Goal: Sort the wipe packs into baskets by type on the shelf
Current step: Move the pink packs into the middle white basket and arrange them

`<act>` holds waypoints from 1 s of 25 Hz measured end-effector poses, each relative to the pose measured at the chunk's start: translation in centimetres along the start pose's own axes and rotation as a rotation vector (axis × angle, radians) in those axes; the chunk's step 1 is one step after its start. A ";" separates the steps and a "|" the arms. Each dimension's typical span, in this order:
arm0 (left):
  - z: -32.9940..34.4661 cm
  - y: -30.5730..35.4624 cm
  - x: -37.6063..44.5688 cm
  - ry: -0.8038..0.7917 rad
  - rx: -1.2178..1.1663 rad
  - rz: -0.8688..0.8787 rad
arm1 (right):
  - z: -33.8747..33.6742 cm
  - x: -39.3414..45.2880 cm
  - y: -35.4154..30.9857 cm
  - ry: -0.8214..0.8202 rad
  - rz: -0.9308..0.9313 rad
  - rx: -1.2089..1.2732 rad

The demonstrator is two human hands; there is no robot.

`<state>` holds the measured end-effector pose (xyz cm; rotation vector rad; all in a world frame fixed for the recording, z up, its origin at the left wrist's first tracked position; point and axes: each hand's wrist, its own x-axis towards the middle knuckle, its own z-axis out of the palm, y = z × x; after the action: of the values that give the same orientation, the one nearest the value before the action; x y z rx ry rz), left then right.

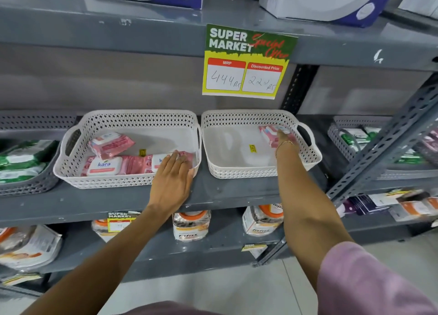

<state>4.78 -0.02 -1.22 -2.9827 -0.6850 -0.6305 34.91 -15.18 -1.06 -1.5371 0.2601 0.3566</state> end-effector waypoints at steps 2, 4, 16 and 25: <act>0.1 -0.2 -0.1 0.002 -0.010 0.007 | -0.1 -0.8 -0.6 -0.003 -0.010 0.097; 0.0 -0.7 -0.4 0.005 -0.004 0.015 | 0.0 -1.8 -1.3 0.036 -0.025 0.161; -3.0 -13.9 -5.9 0.066 -0.056 -0.069 | 16.5 -18.6 -0.1 -0.367 -0.131 0.040; -2.6 -15.8 -7.1 0.045 -0.076 0.097 | 21.8 -21.2 4.4 -0.125 -0.239 -0.447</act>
<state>-8.72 11.09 -2.69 -3.0372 -0.5221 -0.7312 12.39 5.23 3.54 -1.9520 -0.1122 0.3332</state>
